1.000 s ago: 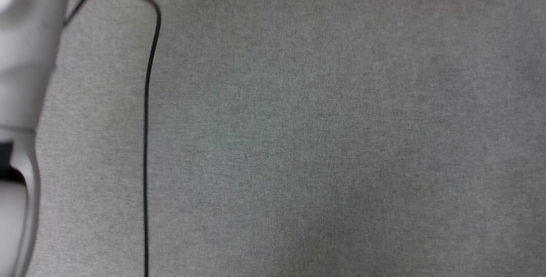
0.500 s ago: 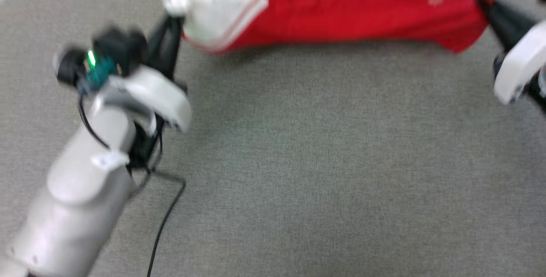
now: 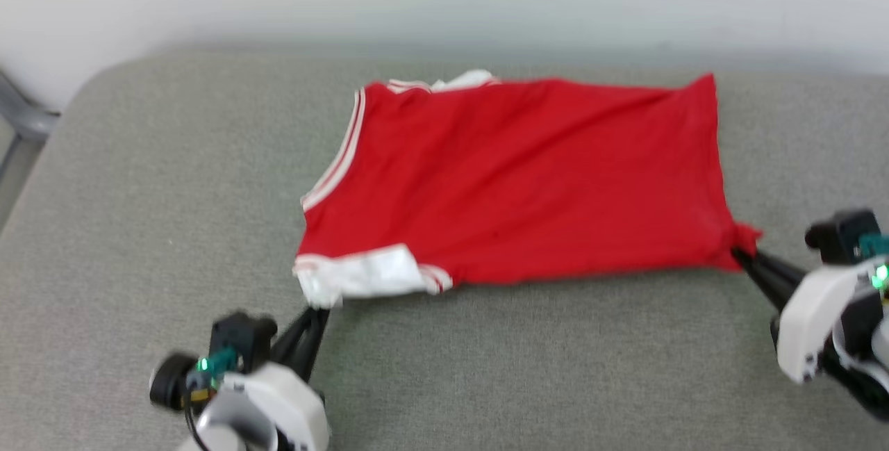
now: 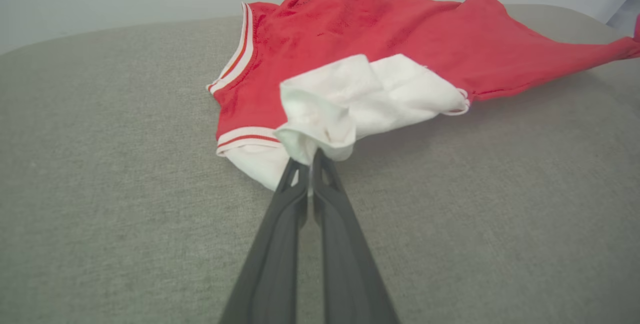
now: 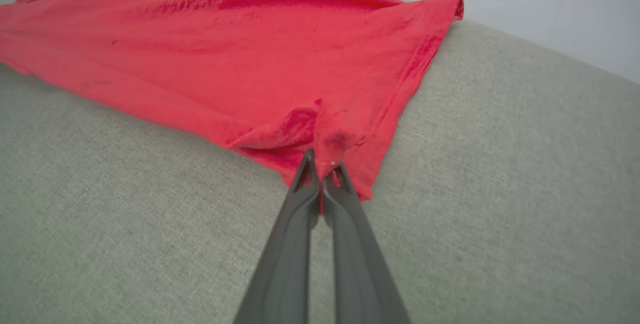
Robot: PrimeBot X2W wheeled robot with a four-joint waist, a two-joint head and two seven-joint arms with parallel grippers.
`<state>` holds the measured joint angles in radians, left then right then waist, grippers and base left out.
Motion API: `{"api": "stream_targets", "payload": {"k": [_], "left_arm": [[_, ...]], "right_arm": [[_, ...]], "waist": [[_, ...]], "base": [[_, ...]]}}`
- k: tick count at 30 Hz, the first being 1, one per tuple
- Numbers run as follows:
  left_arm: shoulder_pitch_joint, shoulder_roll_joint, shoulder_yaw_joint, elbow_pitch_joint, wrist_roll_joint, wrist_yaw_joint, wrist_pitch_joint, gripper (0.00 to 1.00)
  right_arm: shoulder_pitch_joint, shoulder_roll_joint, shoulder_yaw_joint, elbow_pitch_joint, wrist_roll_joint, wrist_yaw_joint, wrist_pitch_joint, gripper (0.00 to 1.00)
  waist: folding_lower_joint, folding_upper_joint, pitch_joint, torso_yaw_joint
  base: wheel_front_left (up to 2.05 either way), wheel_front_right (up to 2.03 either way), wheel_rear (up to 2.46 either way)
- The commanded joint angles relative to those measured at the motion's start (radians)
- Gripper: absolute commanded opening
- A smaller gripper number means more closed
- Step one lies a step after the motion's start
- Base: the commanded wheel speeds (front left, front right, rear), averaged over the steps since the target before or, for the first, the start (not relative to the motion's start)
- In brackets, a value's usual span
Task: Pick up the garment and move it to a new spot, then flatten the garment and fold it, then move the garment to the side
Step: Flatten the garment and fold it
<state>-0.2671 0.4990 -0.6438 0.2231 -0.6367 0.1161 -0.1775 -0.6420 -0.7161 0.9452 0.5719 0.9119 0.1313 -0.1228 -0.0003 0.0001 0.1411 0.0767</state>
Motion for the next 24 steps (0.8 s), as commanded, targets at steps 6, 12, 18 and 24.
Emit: {"api": "stream_targets", "payload": {"k": [6,12,18,24], "left_arm": [[0.163,0.02,-0.019,-0.052,-0.045,0.034,0.02,0.0],[0.297,0.031,-0.048,-0.108,-0.06,0.078,0.035,0.0],[0.376,0.03,-0.079,-0.153,-0.074,0.094,0.054,0.0],[0.422,0.045,-0.106,-0.148,-0.075,0.1,0.074,0.0]], "right_arm": [[0.174,-0.03,-0.037,-0.05,0.023,-0.001,0.007,0.0],[0.339,-0.049,-0.086,-0.099,0.032,-0.001,0.027,0.0],[0.504,-0.069,-0.172,-0.167,0.044,-0.001,0.052,0.0],[0.671,-0.083,-0.288,-0.247,0.028,-0.001,0.088,0.0]], "waist": [[0.0003,-0.0001,-0.102,0.008],[0.0003,-0.0001,-0.158,0.008],[0.0003,-0.0001,-0.179,0.013],[0.0003,-0.0001,-0.193,0.01]], "base": [[0.0,0.0,0.0],[0.0,0.0,0.0],[0.0,0.0,0.0],[0.0,0.0,0.0]]}}
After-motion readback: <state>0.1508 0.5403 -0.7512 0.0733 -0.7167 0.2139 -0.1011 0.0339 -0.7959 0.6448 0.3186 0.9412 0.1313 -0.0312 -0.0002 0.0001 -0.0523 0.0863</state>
